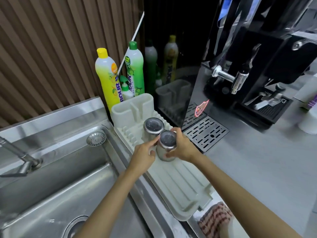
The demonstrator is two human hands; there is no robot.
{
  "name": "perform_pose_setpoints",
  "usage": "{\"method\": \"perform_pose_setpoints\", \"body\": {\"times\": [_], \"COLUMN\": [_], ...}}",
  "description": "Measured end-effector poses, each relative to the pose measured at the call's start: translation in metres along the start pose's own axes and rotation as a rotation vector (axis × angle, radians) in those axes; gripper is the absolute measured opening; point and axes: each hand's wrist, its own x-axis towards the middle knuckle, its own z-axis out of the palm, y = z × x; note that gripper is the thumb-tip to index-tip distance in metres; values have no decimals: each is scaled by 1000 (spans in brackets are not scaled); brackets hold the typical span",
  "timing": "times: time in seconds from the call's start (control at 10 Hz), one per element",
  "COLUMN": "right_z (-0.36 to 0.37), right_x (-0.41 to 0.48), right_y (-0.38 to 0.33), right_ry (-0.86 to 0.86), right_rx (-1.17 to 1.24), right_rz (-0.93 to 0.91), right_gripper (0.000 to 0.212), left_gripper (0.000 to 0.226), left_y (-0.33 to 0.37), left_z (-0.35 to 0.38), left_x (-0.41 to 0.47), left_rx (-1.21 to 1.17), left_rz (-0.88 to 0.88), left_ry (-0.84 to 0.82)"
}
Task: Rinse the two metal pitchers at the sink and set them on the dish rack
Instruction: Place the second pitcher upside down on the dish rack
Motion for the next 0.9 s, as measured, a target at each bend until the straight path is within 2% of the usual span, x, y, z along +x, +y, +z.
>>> {"method": "perform_pose_setpoints", "body": {"times": [0.1,0.2,0.3,0.4,0.5,0.6,0.8,0.9], "right_z": [-11,-17,1,43,101,165,247,266], "right_x": [-11,-21,-22,-20,-20,-12,1,8], "right_y": [-24,-69,-119,-169,-207,-228,-270,-282], "right_ry": [-85,-179,-313,-472,-625,-603,-456,-421], "right_rx": [-371,-640,-739,-743,-694,-671,-329,-180], "right_rz": [33,8,-121,-298,-405,-472,-537,-532], "right_gripper": [104,78,64,58,50,44,42,14], "left_gripper": [61,56,46,40,29,34,33,44], "left_y": [-4,-20,-52,-92,-119,-146,-180,-179], "left_z": [-18,-55,-105,-154,-194,-218,-243,-247], "left_x": [-10,-28,-56,-88,-122,-145,-146,-141], "left_rx": [-124,-274,-320,-335,-350,-422,-536,-590], "left_rz": [-43,-115,-192,-370,-514,-615,-783,-744], "left_ry": [36,147,267,384,428,474,539,483]}}
